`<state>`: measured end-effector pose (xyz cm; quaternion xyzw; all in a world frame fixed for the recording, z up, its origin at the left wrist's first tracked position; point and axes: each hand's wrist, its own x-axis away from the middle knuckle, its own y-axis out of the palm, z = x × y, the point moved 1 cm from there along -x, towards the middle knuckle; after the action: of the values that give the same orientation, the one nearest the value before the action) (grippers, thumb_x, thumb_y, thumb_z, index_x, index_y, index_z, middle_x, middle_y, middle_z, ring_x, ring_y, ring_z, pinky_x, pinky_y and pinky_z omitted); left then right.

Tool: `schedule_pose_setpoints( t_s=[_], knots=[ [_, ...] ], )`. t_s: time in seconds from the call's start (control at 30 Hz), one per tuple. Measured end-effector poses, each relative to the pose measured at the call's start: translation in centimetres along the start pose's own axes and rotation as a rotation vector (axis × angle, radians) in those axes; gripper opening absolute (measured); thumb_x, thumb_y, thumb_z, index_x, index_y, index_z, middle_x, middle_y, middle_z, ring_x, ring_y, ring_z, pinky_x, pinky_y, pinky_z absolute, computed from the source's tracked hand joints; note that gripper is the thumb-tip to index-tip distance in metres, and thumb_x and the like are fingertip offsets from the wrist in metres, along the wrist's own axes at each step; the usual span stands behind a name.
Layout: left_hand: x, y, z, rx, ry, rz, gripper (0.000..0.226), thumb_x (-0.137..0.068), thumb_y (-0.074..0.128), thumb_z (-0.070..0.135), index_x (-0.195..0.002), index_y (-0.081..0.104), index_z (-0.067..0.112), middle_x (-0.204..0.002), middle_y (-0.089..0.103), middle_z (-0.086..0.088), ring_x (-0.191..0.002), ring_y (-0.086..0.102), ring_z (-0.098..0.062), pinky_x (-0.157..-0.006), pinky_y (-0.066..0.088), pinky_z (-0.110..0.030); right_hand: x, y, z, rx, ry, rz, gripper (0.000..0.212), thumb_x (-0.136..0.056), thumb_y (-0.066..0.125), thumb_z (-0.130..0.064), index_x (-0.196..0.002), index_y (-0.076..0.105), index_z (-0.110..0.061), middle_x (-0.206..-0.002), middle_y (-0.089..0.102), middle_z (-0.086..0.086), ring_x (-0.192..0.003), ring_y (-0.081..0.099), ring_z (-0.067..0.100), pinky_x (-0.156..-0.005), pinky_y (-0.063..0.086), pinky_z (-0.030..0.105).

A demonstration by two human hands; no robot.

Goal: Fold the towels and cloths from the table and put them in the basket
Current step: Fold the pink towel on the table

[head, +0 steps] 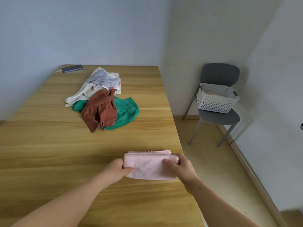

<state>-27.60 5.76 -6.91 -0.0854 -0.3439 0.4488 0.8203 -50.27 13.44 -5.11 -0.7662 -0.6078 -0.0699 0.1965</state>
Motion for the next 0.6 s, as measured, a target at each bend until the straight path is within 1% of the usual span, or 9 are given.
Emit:
schedule_pose_setpoints(
  t_s=[0.07,0.13,0.2,0.27,0.3,0.37,0.43,0.53,0.6],
  knots=[
    [-0.1,0.2,0.4,0.076,0.005,0.012,0.011,-0.094,0.054,0.021,-0.102,0.056,0.029,-0.1,0.062,0.012,-0.092,0.057,-0.004,-0.072,0.044,-0.016,-0.2,0.1,0.2,-0.027,0.054,-0.062,0.035,-0.071,0.078,-0.03,-0.101,0.062,-0.019,-0.094,0.07,-0.005,-0.09,0.066,0.009,-0.069,0.049,0.017],
    [-0.5,0.4,0.4,0.131,-0.013,0.031,0.011,-0.096,0.05,0.022,-0.105,0.053,0.029,-0.104,0.062,0.011,-0.093,0.056,-0.004,-0.069,0.042,-0.014,-0.5,0.3,0.5,0.025,0.114,-0.084,0.045,-0.063,0.071,-0.032,-0.104,0.061,-0.018,-0.1,0.069,-0.004,-0.094,0.064,0.011,-0.072,0.049,0.018],
    [-1.0,0.5,0.3,0.141,-0.036,0.062,0.015,-0.096,0.049,0.025,-0.111,0.053,0.025,-0.109,0.062,0.006,-0.097,0.057,-0.01,-0.072,0.044,-0.018,-0.9,0.4,0.9,0.086,0.163,-0.05,0.033,-0.064,0.059,-0.027,-0.095,0.058,-0.014,-0.09,0.062,-0.003,-0.081,0.057,0.011,-0.065,0.043,0.019],
    [-1.7,0.7,0.1,0.116,-0.071,0.102,0.022,-0.096,0.048,0.029,-0.114,0.054,0.02,-0.11,0.062,0.002,-0.101,0.058,-0.016,-0.08,0.048,-0.026,-1.5,0.7,1.1,0.142,0.195,0.01,0.007,-0.077,0.053,-0.015,-0.084,0.052,-0.011,-0.077,0.05,-0.002,-0.07,0.045,0.012,-0.059,0.035,0.021],
    [-2.1,0.8,0.1,0.096,-0.089,0.125,0.023,-0.096,0.047,0.031,-0.113,0.054,0.018,-0.11,0.061,0.0,-0.102,0.058,-0.019,-0.083,0.048,-0.03,-1.8,0.8,1.0,0.171,0.21,0.034,0.003,-0.083,0.05,-0.012,-0.08,0.05,-0.012,-0.075,0.047,-0.002,-0.069,0.042,0.013,-0.058,0.033,0.023],
    [-2.8,1.2,0.1,0.048,-0.116,0.17,0.02,-0.096,0.046,0.033,-0.106,0.053,0.018,-0.106,0.06,-0.002,-0.098,0.057,-0.02,-0.081,0.046,-0.032,-2.4,1.1,1.2,0.195,0.24,0.069,0.01,-0.088,0.047,-0.012,-0.077,0.048,-0.013,-0.074,0.047,-0.001,-0.069,0.042,0.015,-0.059,0.033,0.025],
    [-3.2,1.6,0.3,-0.004,-0.131,0.22,0.018,-0.096,0.046,0.033,-0.102,0.049,0.016,-0.102,0.058,-0.003,-0.089,0.053,-0.019,-0.072,0.042,-0.028,-2.9,1.3,1.3,0.189,0.283,0.1,0.012,-0.088,0.046,-0.012,-0.076,0.047,-0.015,-0.073,0.048,-0.001,-0.069,0.043,0.016,-0.059,0.034,0.026],
    [-3.3,2.1,0.7,-0.056,-0.161,0.334,0.032,-0.094,0.049,0.034,-0.12,0.043,0.016,-0.097,0.053,-0.001,-0.08,0.051,-0.018,-0.056,0.036,-0.024,-3.3,1.7,1.4,0.196,0.323,0.171,0.004,-0.088,0.048,-0.017,-0.089,0.05,-0.013,-0.075,0.05,-0.001,-0.073,0.048,0.02,-0.066,0.04,0.029],
    [-2.9,2.5,1.2,-0.121,-0.167,0.449,0.052,-0.092,0.054,0.032,-0.137,0.033,0.018,-0.101,0.055,-0.004,-0.083,0.056,-0.022,-0.056,0.038,-0.025,-3.4,2.0,1.2,0.227,0.317,0.23,0.023,-0.092,0.047,-0.023,-0.112,0.047,-0.01,-0.087,0.055,0.001,-0.082,0.052,0.023,-0.071,0.041,0.029]
  ],
)
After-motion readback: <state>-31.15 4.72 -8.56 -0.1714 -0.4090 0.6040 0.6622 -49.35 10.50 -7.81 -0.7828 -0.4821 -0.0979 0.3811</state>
